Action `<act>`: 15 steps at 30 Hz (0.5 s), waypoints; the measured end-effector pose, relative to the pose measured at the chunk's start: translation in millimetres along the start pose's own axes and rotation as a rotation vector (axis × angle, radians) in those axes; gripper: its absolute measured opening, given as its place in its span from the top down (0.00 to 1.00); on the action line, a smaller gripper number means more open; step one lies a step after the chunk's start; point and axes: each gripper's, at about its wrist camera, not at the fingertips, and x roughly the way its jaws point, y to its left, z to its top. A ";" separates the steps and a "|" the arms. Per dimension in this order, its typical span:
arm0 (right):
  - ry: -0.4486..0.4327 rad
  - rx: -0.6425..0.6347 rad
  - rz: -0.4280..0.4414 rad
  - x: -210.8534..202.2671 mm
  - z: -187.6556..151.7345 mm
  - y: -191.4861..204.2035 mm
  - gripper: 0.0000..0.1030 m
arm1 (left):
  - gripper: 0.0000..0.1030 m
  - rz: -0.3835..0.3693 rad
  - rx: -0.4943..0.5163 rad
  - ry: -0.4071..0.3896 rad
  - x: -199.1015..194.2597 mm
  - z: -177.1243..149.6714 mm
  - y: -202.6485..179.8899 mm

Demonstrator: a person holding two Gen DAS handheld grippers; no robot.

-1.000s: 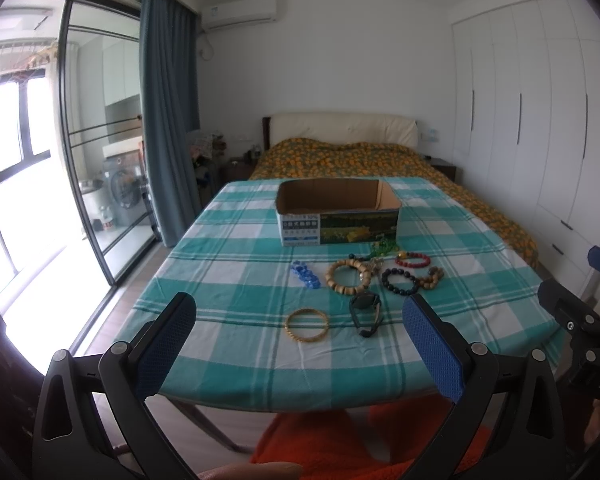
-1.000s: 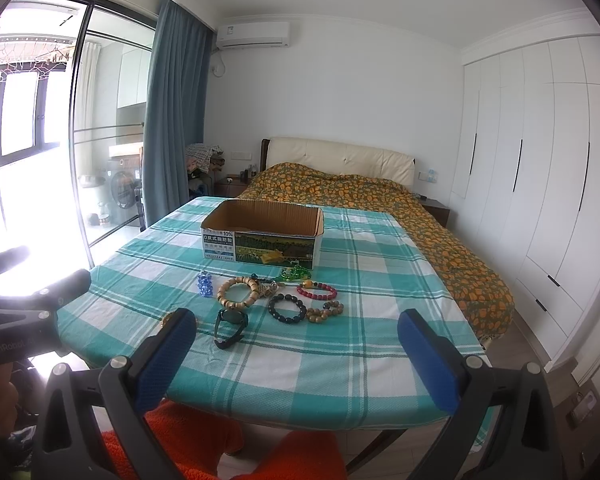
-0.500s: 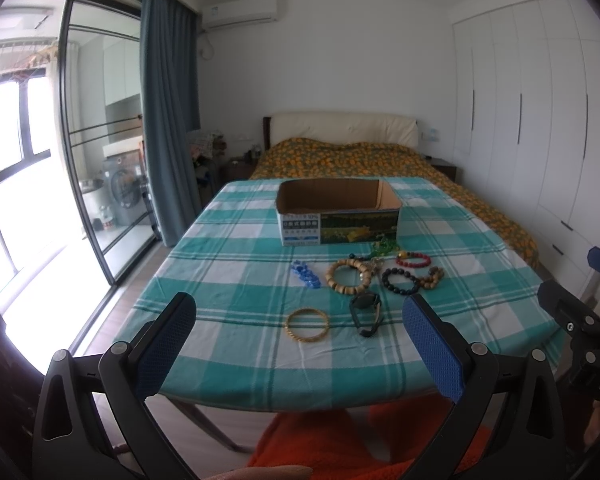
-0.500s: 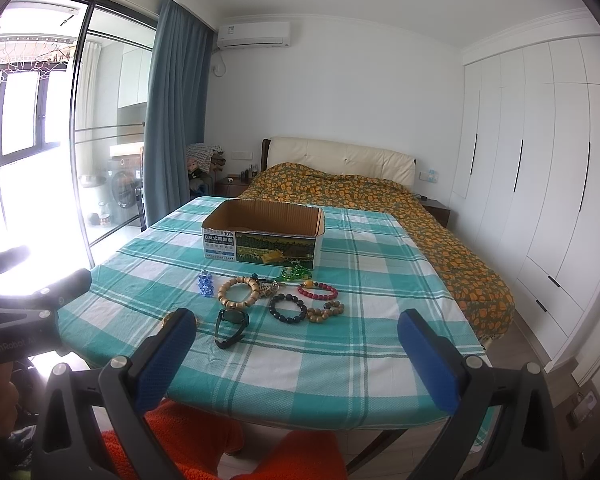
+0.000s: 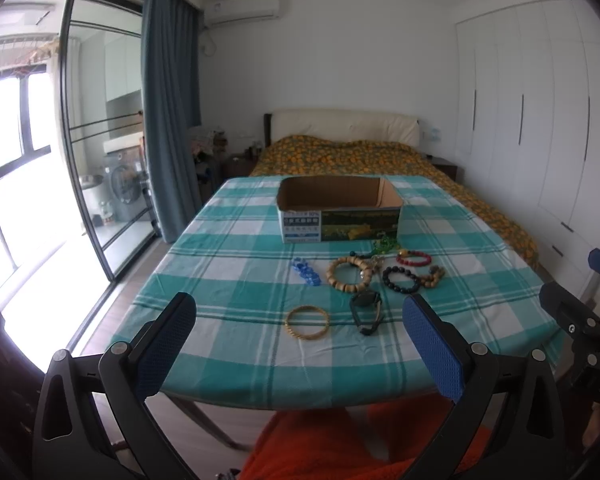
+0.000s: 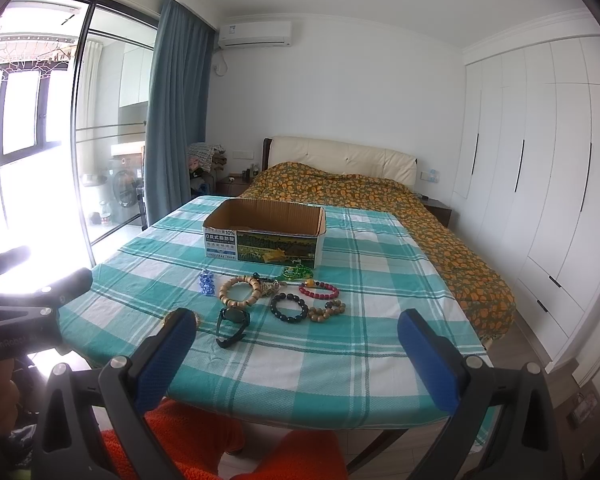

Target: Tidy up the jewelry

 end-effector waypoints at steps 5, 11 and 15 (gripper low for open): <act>0.000 0.000 0.000 0.0 -0.1 -0.6 0.00 | 0.00 0.000 -0.001 0.000 -0.2 -0.1 -0.5; 0.000 0.000 0.000 0.0 -0.3 -1.6 0.00 | 0.00 -0.002 0.000 -0.001 -0.3 0.5 -0.2; -0.001 0.000 -0.003 0.3 0.6 2.7 0.00 | 0.00 0.000 0.000 -0.002 -0.1 0.9 -0.2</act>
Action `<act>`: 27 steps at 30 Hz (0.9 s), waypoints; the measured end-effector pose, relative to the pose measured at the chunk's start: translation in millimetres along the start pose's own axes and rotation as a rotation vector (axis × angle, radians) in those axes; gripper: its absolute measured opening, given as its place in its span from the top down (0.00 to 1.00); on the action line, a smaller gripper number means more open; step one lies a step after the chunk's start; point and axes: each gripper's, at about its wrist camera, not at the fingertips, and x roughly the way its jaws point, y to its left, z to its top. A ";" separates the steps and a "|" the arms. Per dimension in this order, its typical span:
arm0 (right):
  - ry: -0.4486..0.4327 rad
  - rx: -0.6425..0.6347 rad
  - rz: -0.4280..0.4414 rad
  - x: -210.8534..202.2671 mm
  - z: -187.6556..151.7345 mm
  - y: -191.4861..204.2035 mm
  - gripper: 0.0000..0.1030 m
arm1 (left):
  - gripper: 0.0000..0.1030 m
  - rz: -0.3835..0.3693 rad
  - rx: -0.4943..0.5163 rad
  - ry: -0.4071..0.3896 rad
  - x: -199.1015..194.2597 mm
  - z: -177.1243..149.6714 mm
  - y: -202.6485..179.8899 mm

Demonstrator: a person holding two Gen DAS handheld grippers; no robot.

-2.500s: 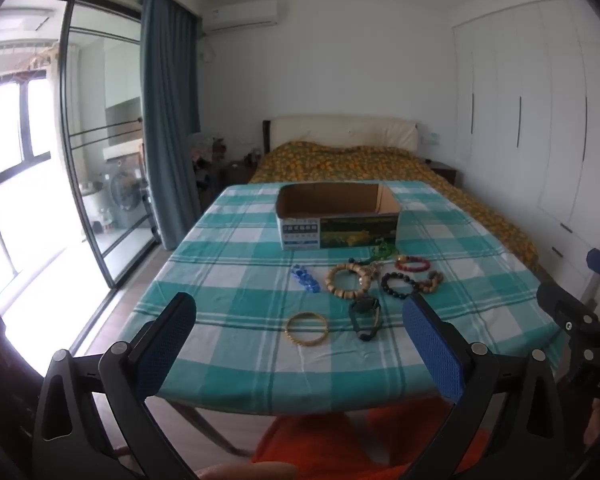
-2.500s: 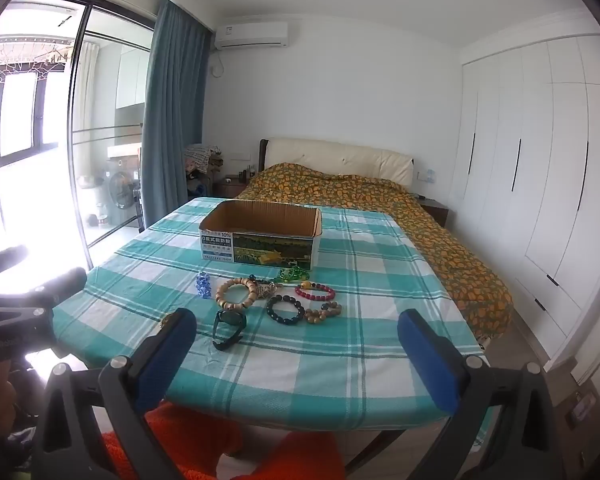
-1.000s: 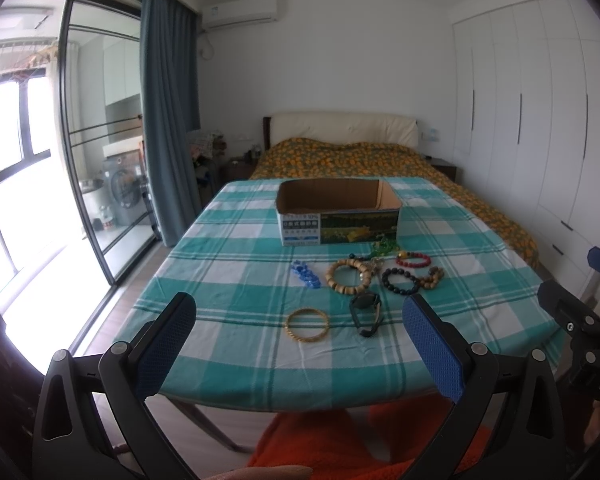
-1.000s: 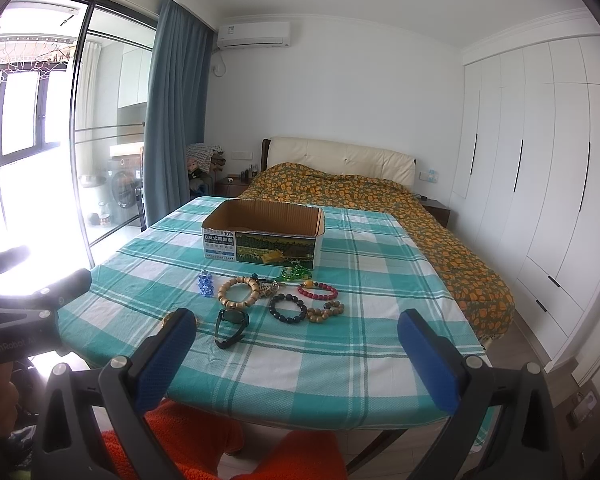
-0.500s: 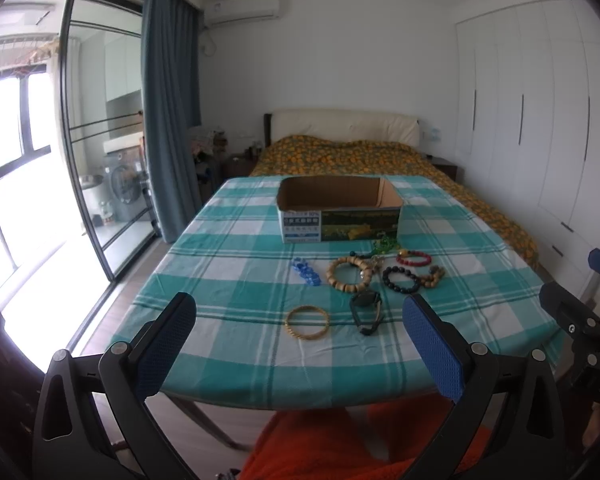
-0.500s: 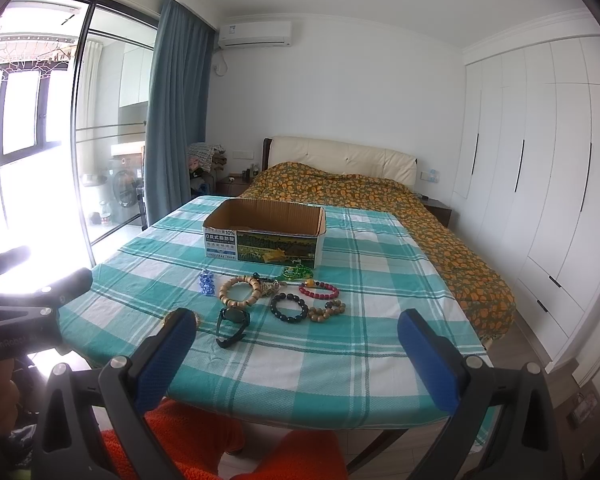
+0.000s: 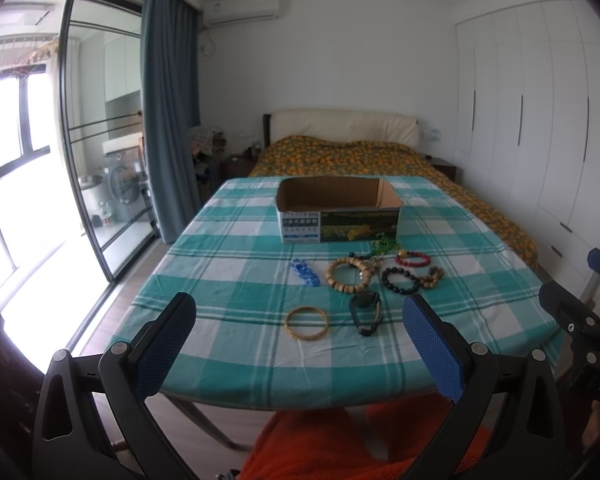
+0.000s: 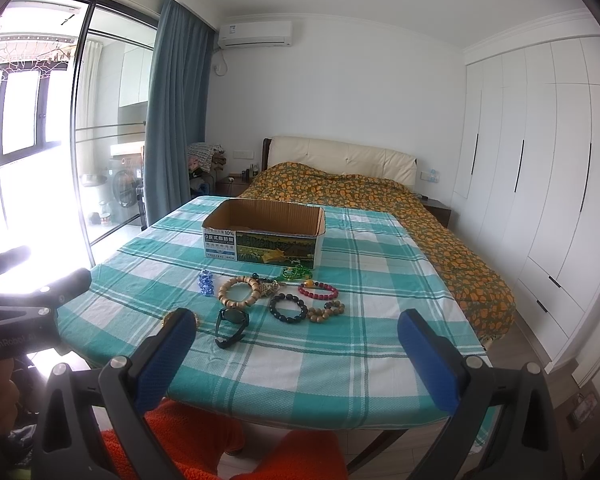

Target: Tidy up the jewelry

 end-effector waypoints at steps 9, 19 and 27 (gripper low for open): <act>0.000 -0.002 0.001 -0.4 0.0 0.1 0.00 | 0.00 -0.008 0.010 0.003 2.3 2.1 -2.0; 0.001 -0.001 0.001 0.1 0.2 -0.4 0.00 | 0.00 -0.001 0.014 0.006 1.5 1.4 -2.5; 0.003 0.000 0.001 -1.2 -1.7 3.2 0.00 | 0.00 -0.001 0.013 0.005 1.0 1.0 -2.4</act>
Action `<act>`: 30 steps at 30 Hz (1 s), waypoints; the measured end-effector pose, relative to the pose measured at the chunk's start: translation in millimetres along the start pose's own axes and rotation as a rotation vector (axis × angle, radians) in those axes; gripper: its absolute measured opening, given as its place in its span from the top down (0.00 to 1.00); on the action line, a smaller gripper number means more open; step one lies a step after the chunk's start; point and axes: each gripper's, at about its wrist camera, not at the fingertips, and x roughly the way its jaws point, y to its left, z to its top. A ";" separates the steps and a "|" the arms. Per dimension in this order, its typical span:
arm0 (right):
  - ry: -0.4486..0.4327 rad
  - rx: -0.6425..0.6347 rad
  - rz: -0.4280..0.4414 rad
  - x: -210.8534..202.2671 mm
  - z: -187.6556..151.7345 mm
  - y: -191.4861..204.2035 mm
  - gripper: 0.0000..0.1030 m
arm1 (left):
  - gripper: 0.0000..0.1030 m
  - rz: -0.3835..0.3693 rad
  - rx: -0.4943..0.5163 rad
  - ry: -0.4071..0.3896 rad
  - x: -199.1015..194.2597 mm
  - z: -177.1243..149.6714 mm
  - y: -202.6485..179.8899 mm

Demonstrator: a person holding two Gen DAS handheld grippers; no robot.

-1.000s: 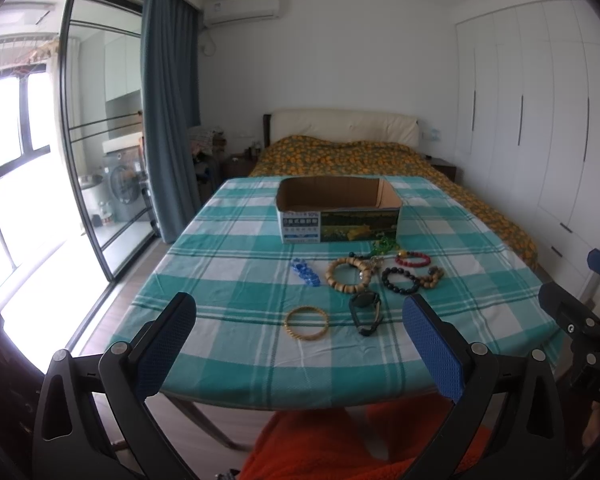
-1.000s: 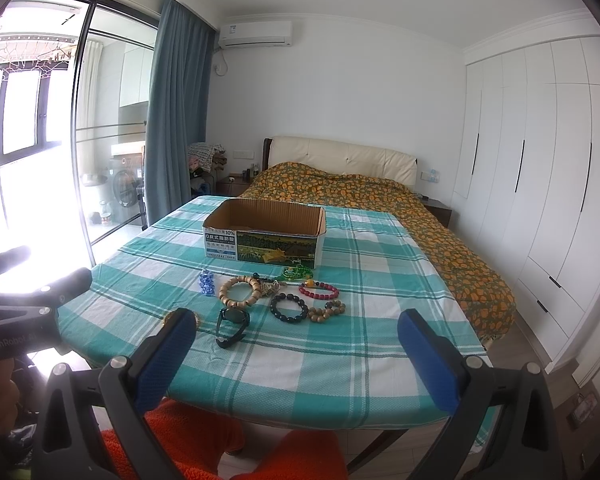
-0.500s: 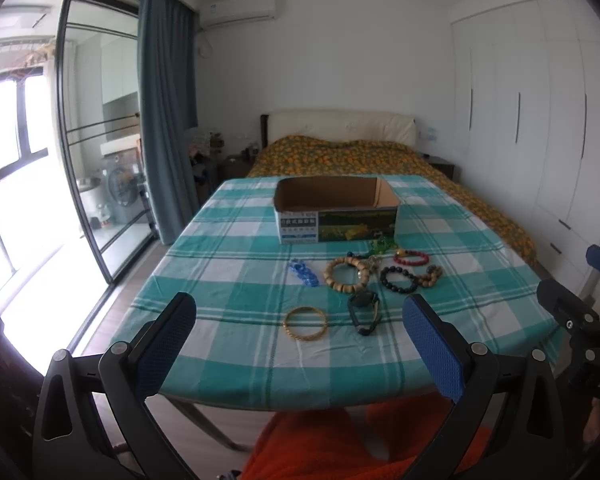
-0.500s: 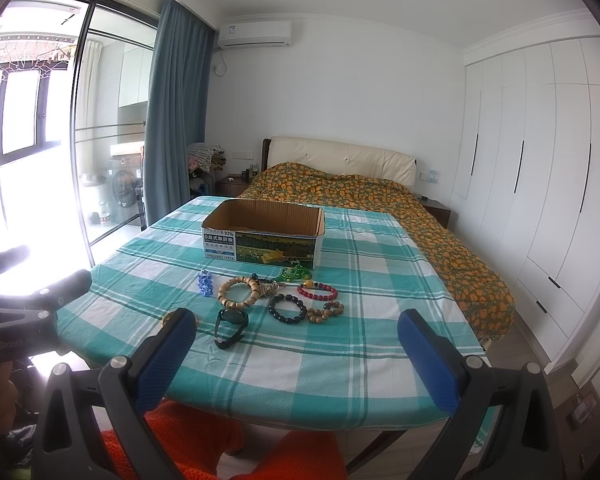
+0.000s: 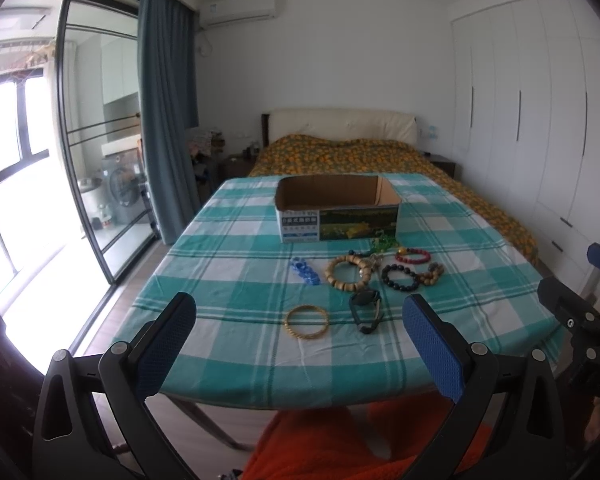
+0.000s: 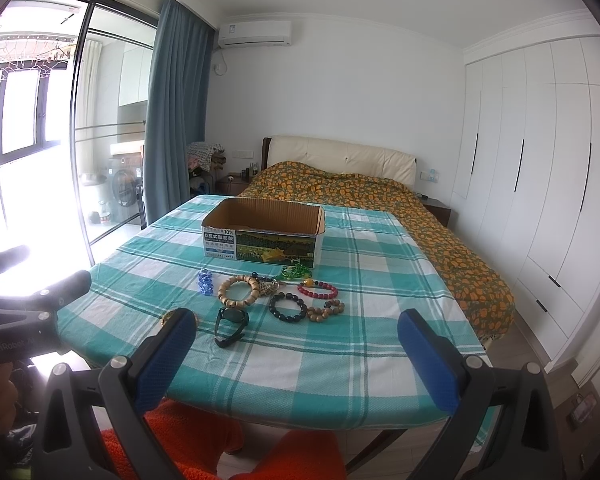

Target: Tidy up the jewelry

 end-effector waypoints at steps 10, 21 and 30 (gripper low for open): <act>0.004 -0.001 0.008 3.8 -7.2 2.4 0.00 | 0.00 -0.002 -0.009 0.018 1.9 -1.2 3.9; 0.007 -0.005 0.016 4.0 -4.9 0.1 0.00 | 0.00 -0.024 -0.002 0.020 -0.1 -0.1 2.9; 0.008 -0.005 0.016 4.5 -5.2 0.4 0.00 | 0.00 -0.036 0.007 0.016 -1.6 -0.2 0.1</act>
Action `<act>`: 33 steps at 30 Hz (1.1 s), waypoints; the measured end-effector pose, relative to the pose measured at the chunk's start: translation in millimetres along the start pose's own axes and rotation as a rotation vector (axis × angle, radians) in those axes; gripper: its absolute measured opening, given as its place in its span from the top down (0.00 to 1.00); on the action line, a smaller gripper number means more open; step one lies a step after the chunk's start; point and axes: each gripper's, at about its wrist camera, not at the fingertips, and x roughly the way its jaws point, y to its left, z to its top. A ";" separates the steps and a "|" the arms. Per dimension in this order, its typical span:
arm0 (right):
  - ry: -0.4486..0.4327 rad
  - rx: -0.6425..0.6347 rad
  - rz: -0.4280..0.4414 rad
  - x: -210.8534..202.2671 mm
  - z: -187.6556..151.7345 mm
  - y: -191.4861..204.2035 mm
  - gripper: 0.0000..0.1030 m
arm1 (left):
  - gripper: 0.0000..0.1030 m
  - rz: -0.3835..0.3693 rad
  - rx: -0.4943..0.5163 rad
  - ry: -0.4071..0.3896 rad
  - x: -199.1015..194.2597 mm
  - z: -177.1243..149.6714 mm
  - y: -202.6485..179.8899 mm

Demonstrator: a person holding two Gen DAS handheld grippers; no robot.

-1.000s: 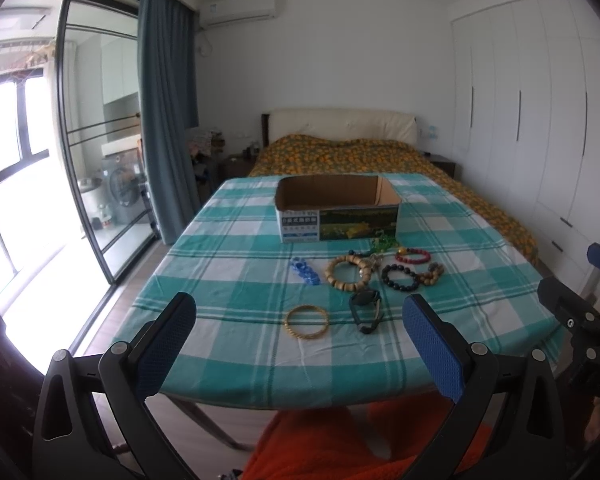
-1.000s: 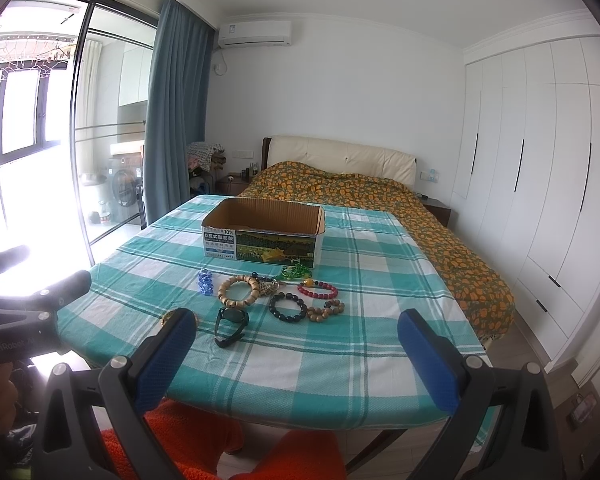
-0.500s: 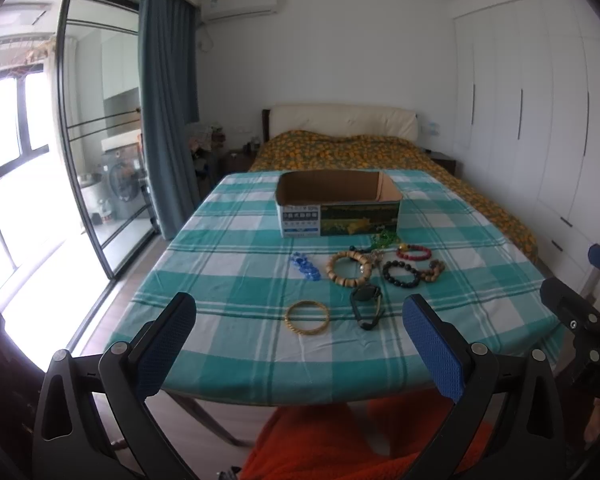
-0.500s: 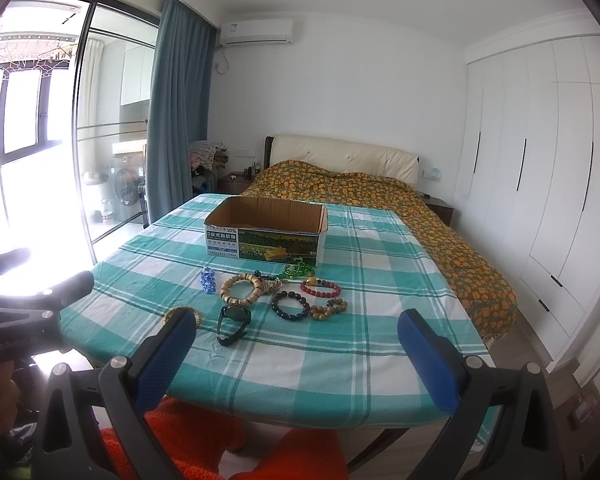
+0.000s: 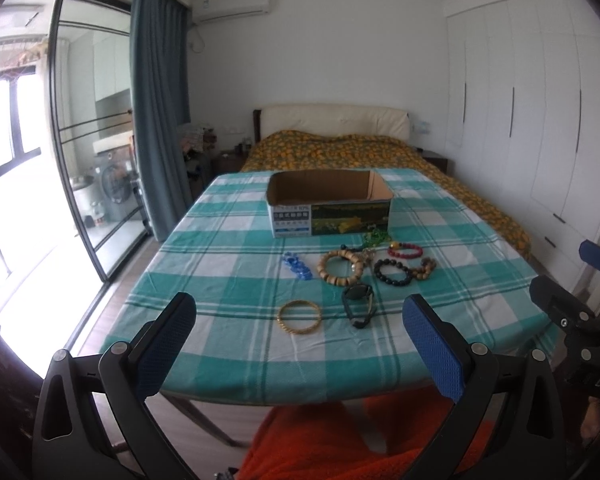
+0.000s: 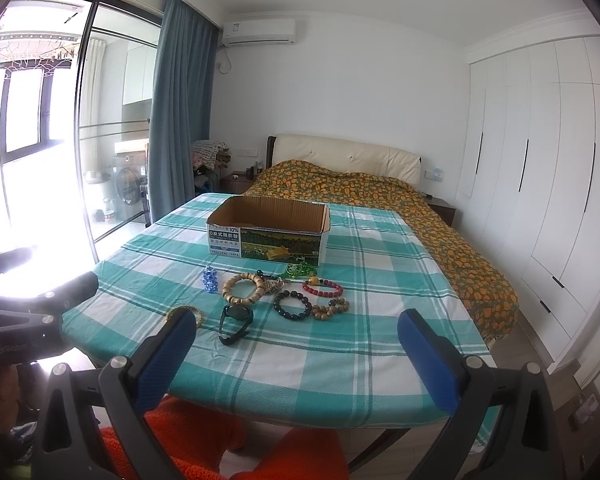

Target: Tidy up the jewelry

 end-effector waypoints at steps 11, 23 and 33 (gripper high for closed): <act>0.014 0.017 0.006 4.0 -0.4 -2.3 0.00 | 0.00 -0.060 -0.004 0.042 6.8 -3.7 0.5; 0.027 0.073 0.068 31.9 8.1 -29.6 0.00 | 0.00 -0.085 0.006 0.207 49.4 -9.8 3.0; 0.155 0.164 0.060 100.8 -2.8 -73.9 0.00 | 0.00 -0.129 -0.074 0.227 110.8 -2.3 38.1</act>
